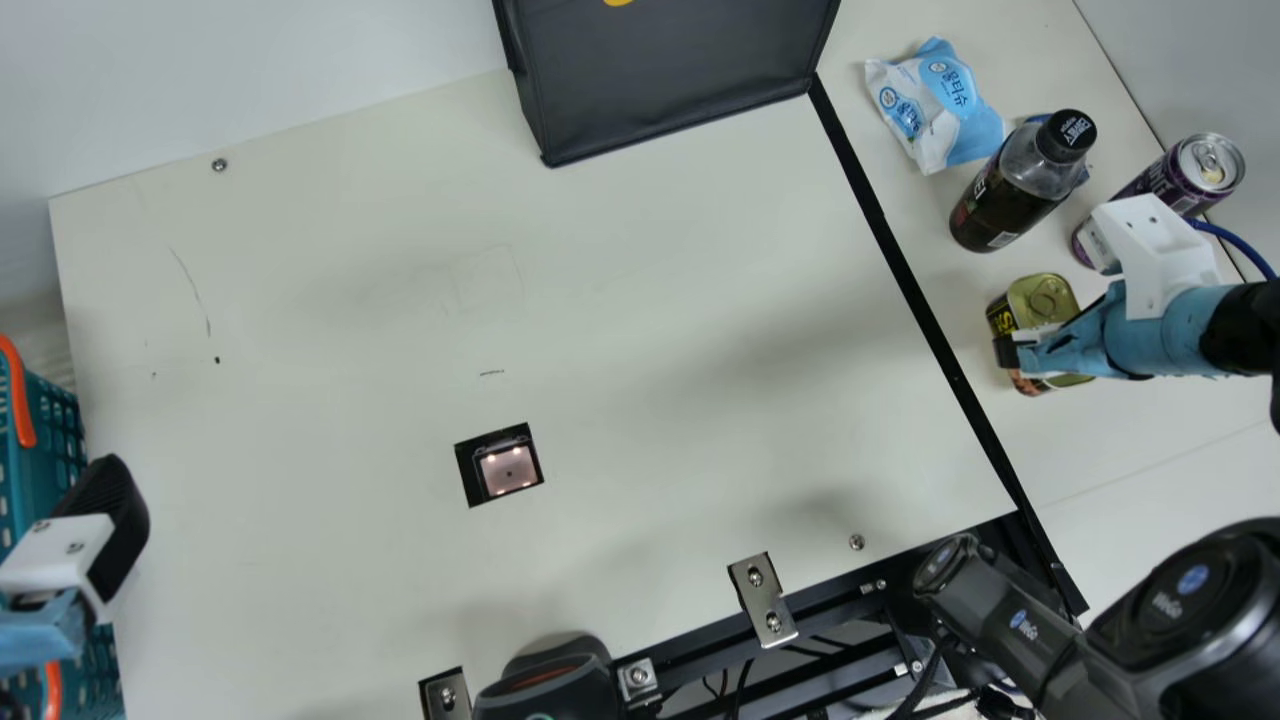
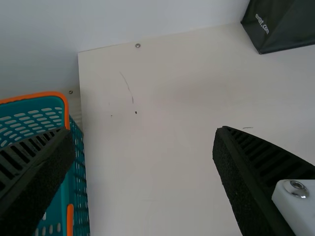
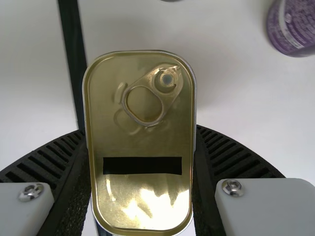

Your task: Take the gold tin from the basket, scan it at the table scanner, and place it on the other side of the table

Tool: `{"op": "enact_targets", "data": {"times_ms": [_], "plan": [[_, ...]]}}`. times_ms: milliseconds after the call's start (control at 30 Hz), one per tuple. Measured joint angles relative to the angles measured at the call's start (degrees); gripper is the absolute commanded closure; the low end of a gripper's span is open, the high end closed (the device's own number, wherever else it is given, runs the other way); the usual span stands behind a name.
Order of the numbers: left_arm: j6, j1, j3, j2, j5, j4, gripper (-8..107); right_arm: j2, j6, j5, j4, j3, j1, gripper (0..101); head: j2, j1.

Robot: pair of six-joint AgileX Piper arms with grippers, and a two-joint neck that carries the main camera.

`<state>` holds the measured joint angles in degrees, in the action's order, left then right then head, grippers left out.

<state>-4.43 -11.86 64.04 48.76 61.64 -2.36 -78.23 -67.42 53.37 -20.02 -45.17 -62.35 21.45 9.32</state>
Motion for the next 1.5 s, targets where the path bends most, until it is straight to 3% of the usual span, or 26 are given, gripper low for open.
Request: {"op": "enact_targets", "data": {"times_ms": [567, 1300, 1500], "plan": [[0.00, 0.00, 0.00, 0.00, 0.00, 0.00, 9, -6.77, -1.99, -5.97, 0.86, -0.60, 0.68, 101, 0.00, 0.09], [0.00, 0.00, 0.00, 0.00, 0.00, 0.00, 9, -8.53, 2.31, -10.50, 1.62, -0.23, 3.78, 28, 0.00, 0.09], [0.00, 0.00, 0.00, 0.00, 0.00, 0.00, 9, -8.30, 2.61, -9.74, 1.67, 0.18, 3.87, 8, 0.00, 0.00]]}}
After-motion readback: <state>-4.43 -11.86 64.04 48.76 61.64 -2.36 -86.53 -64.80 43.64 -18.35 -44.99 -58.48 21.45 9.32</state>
